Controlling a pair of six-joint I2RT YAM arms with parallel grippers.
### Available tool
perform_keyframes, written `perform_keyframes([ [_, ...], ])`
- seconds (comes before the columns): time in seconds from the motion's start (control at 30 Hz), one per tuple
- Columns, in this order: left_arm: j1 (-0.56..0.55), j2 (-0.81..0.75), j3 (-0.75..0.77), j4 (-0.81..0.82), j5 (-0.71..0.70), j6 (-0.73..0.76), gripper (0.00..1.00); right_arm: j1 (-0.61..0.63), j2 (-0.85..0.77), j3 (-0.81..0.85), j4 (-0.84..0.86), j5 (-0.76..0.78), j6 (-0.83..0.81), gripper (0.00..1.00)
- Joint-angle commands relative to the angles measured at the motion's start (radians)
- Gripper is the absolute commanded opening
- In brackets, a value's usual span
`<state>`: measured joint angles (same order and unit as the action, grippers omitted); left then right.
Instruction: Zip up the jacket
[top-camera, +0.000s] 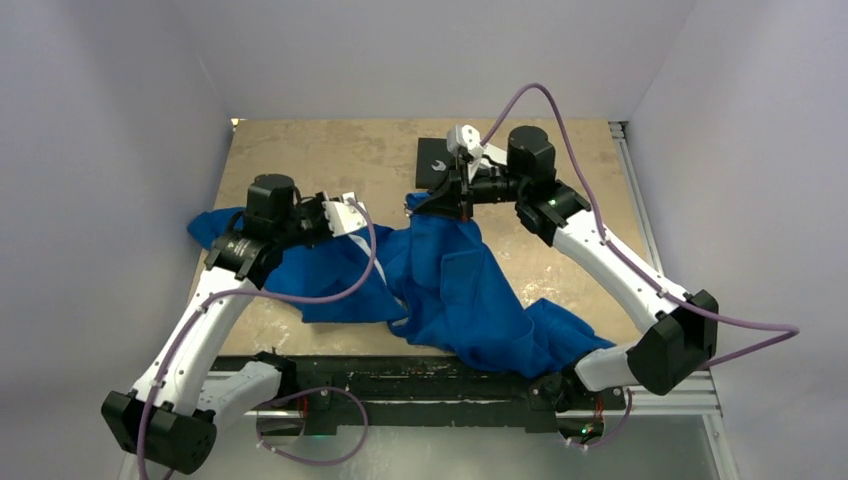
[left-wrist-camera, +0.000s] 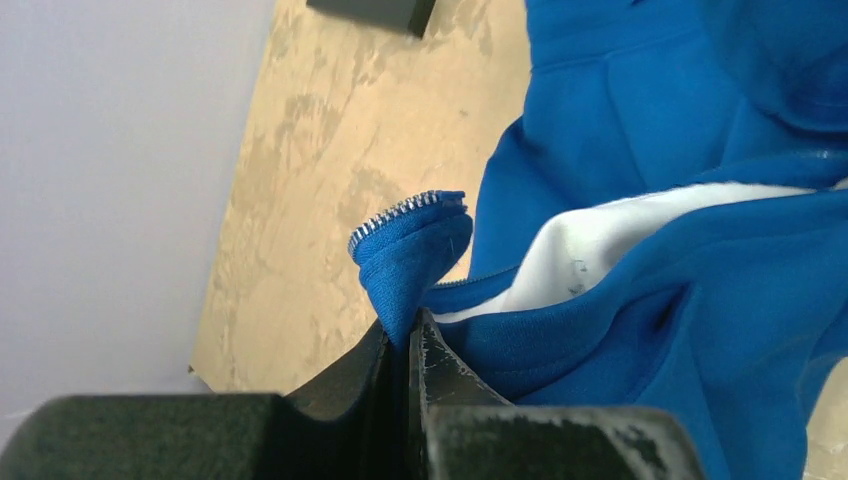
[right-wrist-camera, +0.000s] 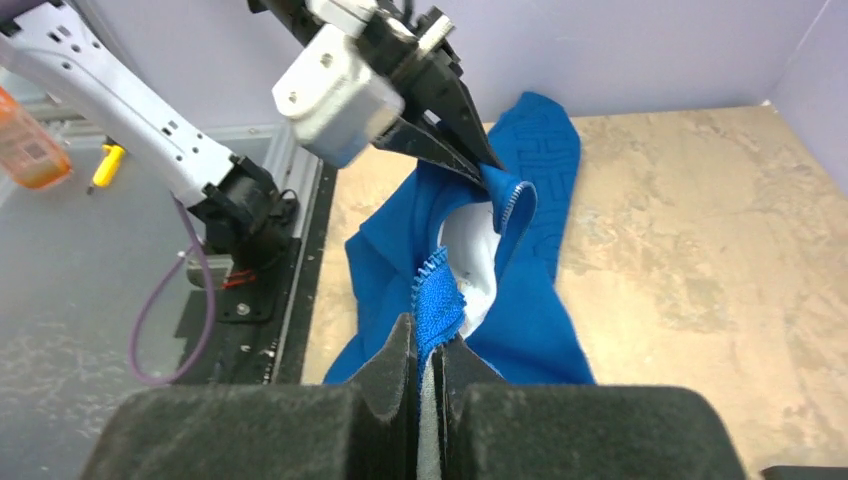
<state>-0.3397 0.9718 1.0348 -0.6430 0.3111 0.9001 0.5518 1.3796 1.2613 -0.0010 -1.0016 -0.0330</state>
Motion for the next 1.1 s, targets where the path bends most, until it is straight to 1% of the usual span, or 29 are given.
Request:
perform_keyframes([
  [0.0, 0.063, 0.012, -0.015, 0.046, 0.159, -0.013, 0.07, 0.017, 0.007, 0.084, -0.053, -0.010, -0.143, 0.00],
  [0.03, 0.064, -0.010, -0.039, 0.026, 0.228, 0.000, 0.13, 0.025, -0.008, 0.044, -0.022, -0.038, -0.122, 0.00],
  [0.07, 0.064, -0.034, -0.063, 0.013, 0.294, 0.001, 0.22, 0.035, -0.026, 0.008, 0.008, -0.042, -0.096, 0.00],
  [0.13, 0.062, -0.078, -0.084, -0.033, 0.402, 0.020, 0.47, 0.058, -0.064, -0.046, 0.043, -0.050, -0.085, 0.00],
  [0.2, 0.062, -0.103, -0.078, -0.071, 0.469, 0.013, 0.71, 0.085, -0.078, -0.076, 0.046, -0.050, -0.081, 0.00],
  [0.23, 0.062, -0.106, -0.062, -0.090, 0.503, -0.007, 0.78, 0.102, -0.079, -0.082, 0.038, -0.043, -0.081, 0.00],
  [0.27, 0.062, -0.105, -0.039, -0.101, 0.543, -0.039, 0.81, 0.123, -0.077, -0.081, 0.022, -0.028, -0.091, 0.00],
  [0.33, 0.062, -0.097, 0.001, -0.111, 0.634, -0.126, 0.85, 0.161, -0.070, -0.076, 0.003, -0.001, -0.115, 0.00],
  [0.4, 0.062, -0.083, 0.027, -0.120, 0.744, -0.204, 0.86, 0.184, -0.062, -0.075, -0.018, 0.002, -0.118, 0.00],
  [0.47, 0.062, -0.063, 0.033, -0.124, 0.808, -0.239, 0.86, 0.197, -0.058, -0.076, -0.004, -0.005, -0.106, 0.00],
  [0.6, 0.062, -0.022, 0.053, -0.166, 0.875, -0.202, 0.79, 0.200, -0.050, -0.070, -0.012, -0.014, -0.101, 0.00],
  [0.67, 0.062, -0.007, 0.064, -0.158, 0.906, -0.222, 0.73, 0.200, -0.047, -0.071, -0.015, -0.017, -0.102, 0.00],
  [0.73, 0.062, 0.003, 0.067, -0.100, 0.937, -0.292, 0.67, 0.200, -0.040, -0.071, -0.016, -0.027, -0.100, 0.00],
  [0.87, 0.051, 0.008, 0.064, 0.068, 0.978, -0.471, 0.64, 0.199, -0.023, -0.062, -0.025, -0.032, -0.102, 0.00],
  [1.07, -0.014, -0.005, 0.050, 0.206, 0.947, -0.601, 0.58, 0.201, 0.004, -0.031, -0.035, -0.041, -0.107, 0.00],
])
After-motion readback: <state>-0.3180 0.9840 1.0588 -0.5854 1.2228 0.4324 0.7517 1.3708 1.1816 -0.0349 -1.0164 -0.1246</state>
